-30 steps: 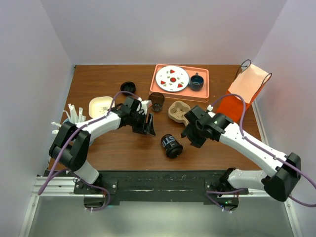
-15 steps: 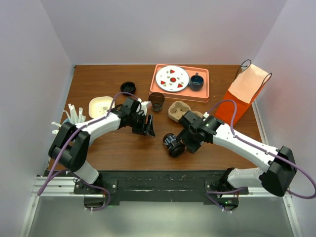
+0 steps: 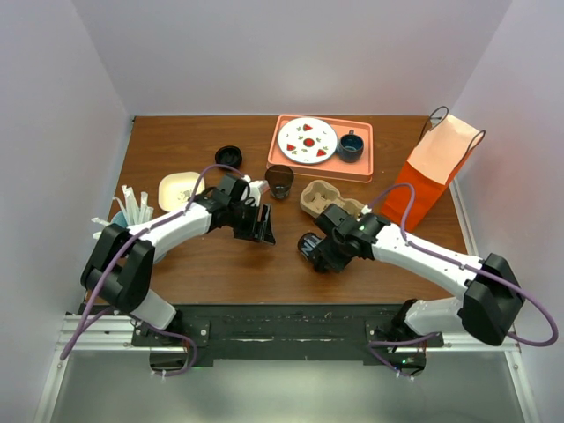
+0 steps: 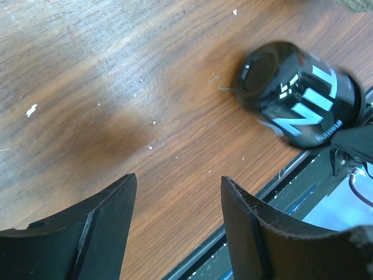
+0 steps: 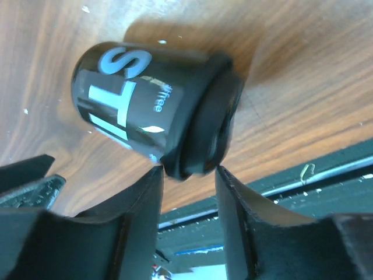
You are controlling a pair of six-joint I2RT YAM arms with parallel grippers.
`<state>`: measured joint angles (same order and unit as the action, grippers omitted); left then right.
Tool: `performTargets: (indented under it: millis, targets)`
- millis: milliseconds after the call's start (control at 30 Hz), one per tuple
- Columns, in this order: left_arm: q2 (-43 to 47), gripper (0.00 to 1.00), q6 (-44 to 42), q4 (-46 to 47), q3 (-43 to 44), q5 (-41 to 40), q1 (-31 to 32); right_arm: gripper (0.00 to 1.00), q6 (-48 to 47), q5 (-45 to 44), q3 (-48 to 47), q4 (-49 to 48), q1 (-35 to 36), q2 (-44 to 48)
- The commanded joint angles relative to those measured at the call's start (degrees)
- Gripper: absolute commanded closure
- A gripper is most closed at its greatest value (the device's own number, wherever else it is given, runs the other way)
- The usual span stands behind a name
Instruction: Pack the takeout coffee
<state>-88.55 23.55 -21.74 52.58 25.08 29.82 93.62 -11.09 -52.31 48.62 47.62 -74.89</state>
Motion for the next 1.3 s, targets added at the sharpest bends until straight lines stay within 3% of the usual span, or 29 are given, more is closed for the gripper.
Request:
performTargets:
  millis: [0, 33, 133, 400, 567, 633, 767, 1000, 1267]
  targets:
    - [3.65, 0.36, -0.17, -0.06, -0.02, -0.47, 0.5, 0.63, 1.04, -7.62, 0.37, 0.15, 0.2, 0.1]
    - [3.91, 0.36, 0.0, -0.15, -0.02, -0.65, 0.5, 0.7, 0.6, -8.24, 0.11, 1.03, 0.2, 0.36]
    - [4.7, 0.36, 0.09, -0.5, 0.07, -1.08, 0.41, 0.8, -1.34, -9.99, -1.12, 3.49, 0.2, 0.36]
    - [6.55, 0.36, -0.26, -0.68, -0.46, -3.02, 0.5, 0.85, -8.37, -15.53, -9.02, 12.45, 0.2, -0.69]
    - [6.9, 0.36, -0.26, 0.2, -1.16, -3.9, 0.41, 0.75, -25.37, -15.89, -12.99, 10.72, 0.2, -0.52]
    - [6.64, 0.36, -0.35, 0.29, -1.07, -3.9, 0.41, 0.63, -27.35, -15.72, -12.38, 9.57, 0.2, 0.62]
    - [6.38, 0.36, -0.17, 0.82, -1.07, -3.81, 0.41, 0.48, -28.77, -14.93, -8.87, 5.87, 0.11, 2.56]
    - [5.06, 0.36, -0.52, -0.06, 0.24, -3.72, 0.41, 0.45, -29.29, -14.84, -7.89, 2.89, -0.33, -1.83]
    - [5.41, 0.36, -1.84, -2.52, 1.21, -4.86, 0.41, 0.5, -30.43, -15.54, -6.75, -2.12, -1.39, -7.63]
